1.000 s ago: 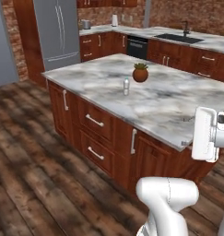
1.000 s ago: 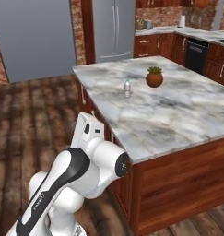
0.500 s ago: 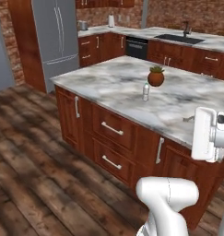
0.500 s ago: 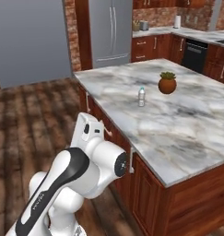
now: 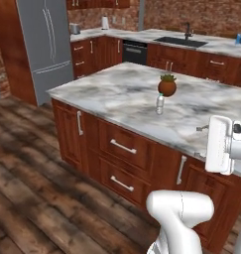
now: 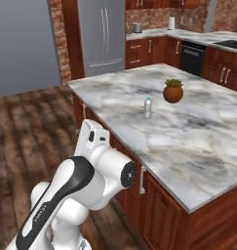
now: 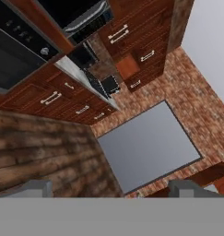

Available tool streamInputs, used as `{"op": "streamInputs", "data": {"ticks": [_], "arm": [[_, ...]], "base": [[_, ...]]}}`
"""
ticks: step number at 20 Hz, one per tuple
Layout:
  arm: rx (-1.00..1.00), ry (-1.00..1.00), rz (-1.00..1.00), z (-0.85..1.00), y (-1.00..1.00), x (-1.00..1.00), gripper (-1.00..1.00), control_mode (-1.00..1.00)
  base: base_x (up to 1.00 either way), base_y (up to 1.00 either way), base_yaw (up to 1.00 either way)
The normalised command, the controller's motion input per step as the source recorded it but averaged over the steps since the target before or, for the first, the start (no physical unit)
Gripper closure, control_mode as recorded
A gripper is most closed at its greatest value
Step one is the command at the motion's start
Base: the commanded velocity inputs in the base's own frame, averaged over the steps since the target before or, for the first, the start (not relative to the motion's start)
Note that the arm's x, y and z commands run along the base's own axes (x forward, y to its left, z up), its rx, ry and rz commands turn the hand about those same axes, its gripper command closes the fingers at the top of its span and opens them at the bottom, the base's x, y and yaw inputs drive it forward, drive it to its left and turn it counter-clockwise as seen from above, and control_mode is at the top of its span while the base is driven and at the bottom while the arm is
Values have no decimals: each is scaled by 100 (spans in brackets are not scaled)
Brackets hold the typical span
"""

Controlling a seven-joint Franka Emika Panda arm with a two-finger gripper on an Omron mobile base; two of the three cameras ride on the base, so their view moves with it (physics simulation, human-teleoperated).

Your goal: Move the drinks to the dining counter.

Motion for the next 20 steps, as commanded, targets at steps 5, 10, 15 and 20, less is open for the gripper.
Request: {"op": "streamInputs", "data": {"ticks": [5,10,15,20], "arm": [[0,0,0,0,0,0,-100,100],[0,0,0,0,0,0,-100,100],[0,0,0,0,0,0,-100,100],[0,0,0,0,0,0,-100,100]], "base": [[27,41,-28],[22,52,-29],[23,57,-29],[21,57,-29]]}}
